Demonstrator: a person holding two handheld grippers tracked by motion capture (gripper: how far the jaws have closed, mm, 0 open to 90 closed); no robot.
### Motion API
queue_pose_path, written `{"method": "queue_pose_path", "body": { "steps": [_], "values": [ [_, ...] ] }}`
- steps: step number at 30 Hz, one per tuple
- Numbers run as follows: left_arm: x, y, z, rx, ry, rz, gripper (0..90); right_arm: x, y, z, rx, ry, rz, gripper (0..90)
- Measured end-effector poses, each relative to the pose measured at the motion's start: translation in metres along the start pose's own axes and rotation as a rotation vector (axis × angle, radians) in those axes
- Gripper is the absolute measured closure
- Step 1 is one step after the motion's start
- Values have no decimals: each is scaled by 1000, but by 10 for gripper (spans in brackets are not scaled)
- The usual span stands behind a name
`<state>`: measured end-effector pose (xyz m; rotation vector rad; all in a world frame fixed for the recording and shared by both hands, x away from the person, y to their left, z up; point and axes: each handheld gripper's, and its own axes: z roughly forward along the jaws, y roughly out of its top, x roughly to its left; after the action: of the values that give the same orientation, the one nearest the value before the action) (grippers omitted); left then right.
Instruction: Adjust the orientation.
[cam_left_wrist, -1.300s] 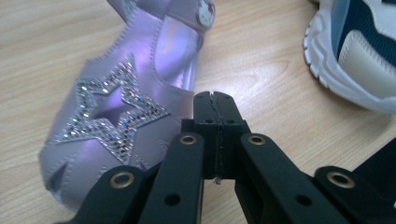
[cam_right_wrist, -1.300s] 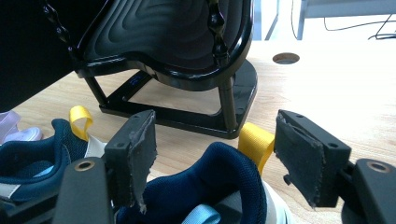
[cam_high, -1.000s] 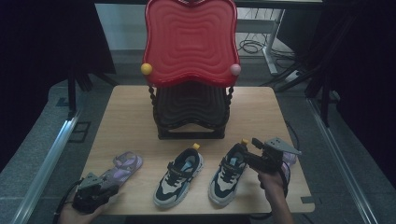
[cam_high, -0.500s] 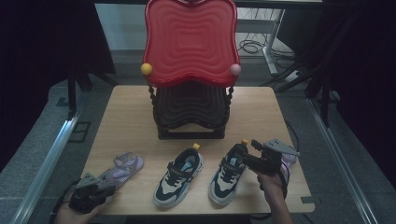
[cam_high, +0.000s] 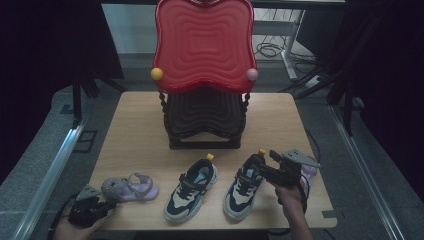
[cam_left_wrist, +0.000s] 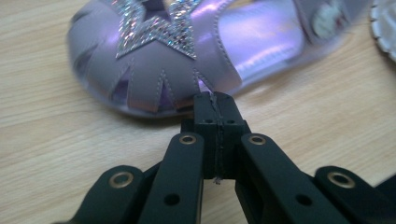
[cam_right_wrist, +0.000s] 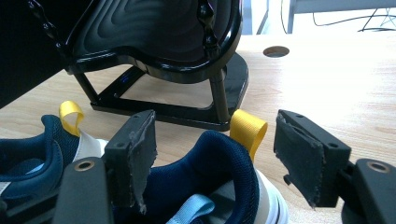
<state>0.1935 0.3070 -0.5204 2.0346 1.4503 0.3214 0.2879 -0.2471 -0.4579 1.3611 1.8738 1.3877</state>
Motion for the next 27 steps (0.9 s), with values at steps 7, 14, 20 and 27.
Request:
{"method": "queue_pose_path", "body": {
  "steps": [7, 14, 20, 27],
  "values": [
    [7, 3, 0, -4, 0, -13, 896, 0, -1, 0, 2, -4, 1, 306],
    [17, 7, 2, -4, 14, -36, 896, 0, -2, 1, 5, -11, 0, 307],
    [26, 10, 1, -2, 29, -44, 897, 0, -3, 1, 9, -15, 2, 308],
    [40, 18, -4, -13, 66, -65, 897, -7, -1, -4, -14, -10, 42, 310]
  ]
}}
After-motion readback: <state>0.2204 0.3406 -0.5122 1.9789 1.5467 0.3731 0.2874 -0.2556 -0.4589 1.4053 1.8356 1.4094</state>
